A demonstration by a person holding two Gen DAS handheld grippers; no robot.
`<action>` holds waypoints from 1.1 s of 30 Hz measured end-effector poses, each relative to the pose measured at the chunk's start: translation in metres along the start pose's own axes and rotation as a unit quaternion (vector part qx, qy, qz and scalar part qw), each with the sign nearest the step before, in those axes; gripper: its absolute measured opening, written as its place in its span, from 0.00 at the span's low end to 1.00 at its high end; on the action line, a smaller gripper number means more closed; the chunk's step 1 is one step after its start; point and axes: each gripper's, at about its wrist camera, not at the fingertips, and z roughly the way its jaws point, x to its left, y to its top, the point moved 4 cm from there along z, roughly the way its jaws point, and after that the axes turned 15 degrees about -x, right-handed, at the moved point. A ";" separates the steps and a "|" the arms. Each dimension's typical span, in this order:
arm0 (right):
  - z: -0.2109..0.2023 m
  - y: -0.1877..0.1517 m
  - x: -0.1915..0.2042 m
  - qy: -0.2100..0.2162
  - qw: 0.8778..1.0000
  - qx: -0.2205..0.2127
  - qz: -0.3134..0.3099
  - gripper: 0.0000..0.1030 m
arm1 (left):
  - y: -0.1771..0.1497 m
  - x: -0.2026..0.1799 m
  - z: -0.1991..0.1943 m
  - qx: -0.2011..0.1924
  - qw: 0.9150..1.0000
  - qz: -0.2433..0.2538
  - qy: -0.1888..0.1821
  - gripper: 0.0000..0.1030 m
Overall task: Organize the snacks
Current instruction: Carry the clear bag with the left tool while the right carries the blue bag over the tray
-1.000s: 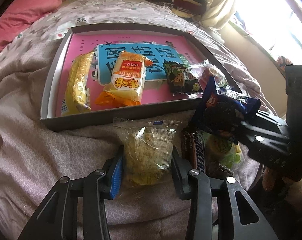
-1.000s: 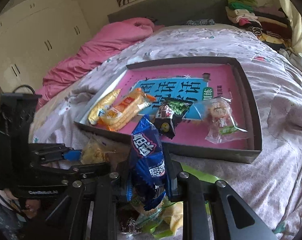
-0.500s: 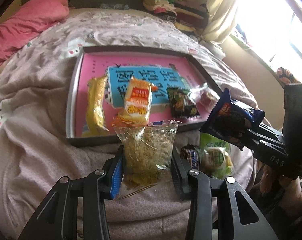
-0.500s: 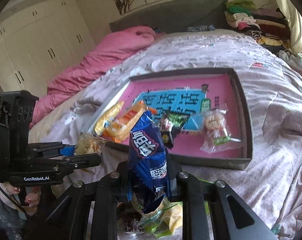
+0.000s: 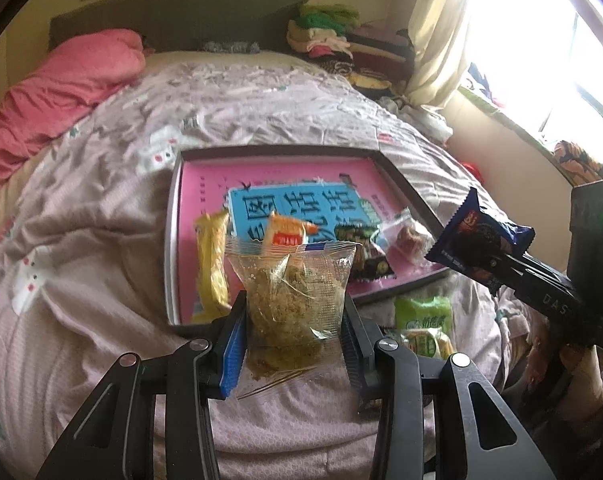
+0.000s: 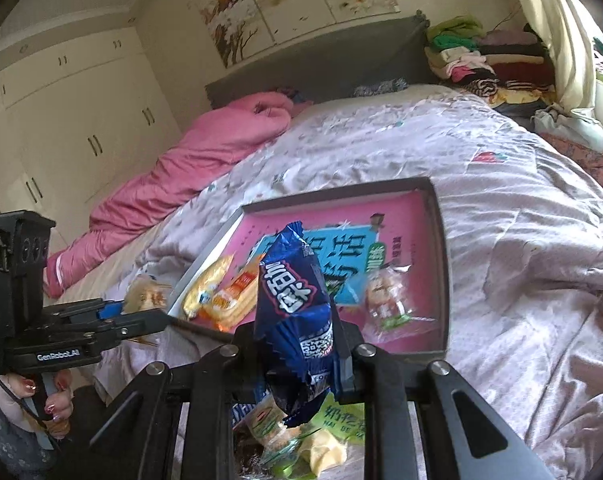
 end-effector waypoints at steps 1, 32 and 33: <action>-0.001 0.002 -0.002 -0.003 1.000 -0.004 0.001 0.22 | 0.002 -0.001 -0.001 -0.002 1.000 0.000 0.001 0.42; -0.022 0.037 -0.041 -0.086 0.992 -0.086 0.015 0.23 | 0.040 -0.020 0.027 -0.028 1.000 -0.005 0.006 0.42; -0.022 0.037 -0.043 -0.089 0.992 -0.087 0.017 0.23 | 0.040 -0.021 0.030 -0.028 1.000 -0.004 0.006 0.42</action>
